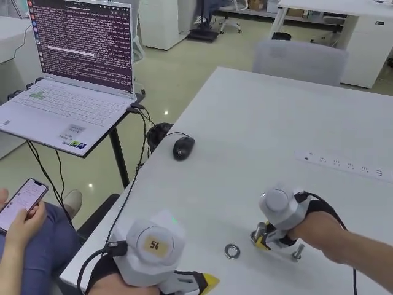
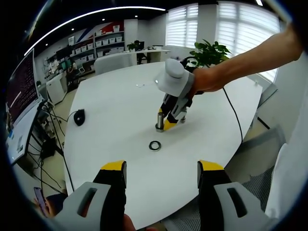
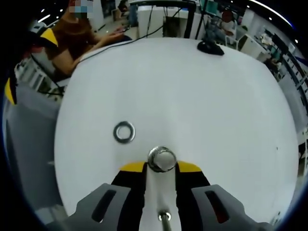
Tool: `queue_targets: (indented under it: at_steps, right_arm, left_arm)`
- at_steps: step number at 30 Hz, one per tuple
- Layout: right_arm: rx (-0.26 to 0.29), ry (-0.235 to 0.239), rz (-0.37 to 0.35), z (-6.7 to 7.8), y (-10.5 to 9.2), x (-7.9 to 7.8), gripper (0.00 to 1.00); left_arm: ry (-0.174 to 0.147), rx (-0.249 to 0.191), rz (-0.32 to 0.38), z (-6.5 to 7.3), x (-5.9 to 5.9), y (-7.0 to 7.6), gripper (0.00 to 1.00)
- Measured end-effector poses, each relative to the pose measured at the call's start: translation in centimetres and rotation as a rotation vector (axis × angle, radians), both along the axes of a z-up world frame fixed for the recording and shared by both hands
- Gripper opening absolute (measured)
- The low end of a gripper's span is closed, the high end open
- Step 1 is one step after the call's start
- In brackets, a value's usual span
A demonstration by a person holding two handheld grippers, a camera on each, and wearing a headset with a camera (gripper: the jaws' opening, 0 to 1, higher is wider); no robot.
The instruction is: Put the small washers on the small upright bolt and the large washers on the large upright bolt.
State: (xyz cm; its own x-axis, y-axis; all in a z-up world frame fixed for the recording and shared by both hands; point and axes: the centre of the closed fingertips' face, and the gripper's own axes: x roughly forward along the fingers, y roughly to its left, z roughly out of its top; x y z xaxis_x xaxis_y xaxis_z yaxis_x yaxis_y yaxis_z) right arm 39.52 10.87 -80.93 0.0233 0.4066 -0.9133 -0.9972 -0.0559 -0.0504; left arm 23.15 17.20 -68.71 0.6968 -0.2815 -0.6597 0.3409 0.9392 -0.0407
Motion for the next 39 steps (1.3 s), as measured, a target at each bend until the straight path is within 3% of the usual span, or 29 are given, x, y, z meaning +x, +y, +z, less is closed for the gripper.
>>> queue_targets:
  at_steps: [8, 17, 27, 33, 39]
  right_arm:
    - [0.021, -0.005, -0.065, 0.9, -1.6, -0.4, 0.24]
    - [0.043, 0.017, -0.062, 0.7, -2.0, -3.5, 0.22]
    - [0.057, 0.057, -0.044, -0.6, 0.4, -6.3, 0.23]
    - [0.109, 0.082, -0.222, -1.0, 2.9, -6.1, 0.23]
    - [0.099, 0.094, -0.260, -1.5, 4.2, -6.2, 0.30]
  left_arm:
    - [-0.003, 0.000, -0.012, 0.1, 0.1, -0.4, 0.59]
    - [-0.007, 0.002, -0.019, 0.2, 0.1, -0.6, 0.59]
    - [-0.009, 0.003, -0.013, 0.3, -0.2, -0.4, 0.59]
    - [-0.011, 0.002, 0.005, 0.3, -0.4, 0.0, 0.59]
    - [-0.014, 0.001, 0.021, 0.5, -0.7, 0.5, 0.59]
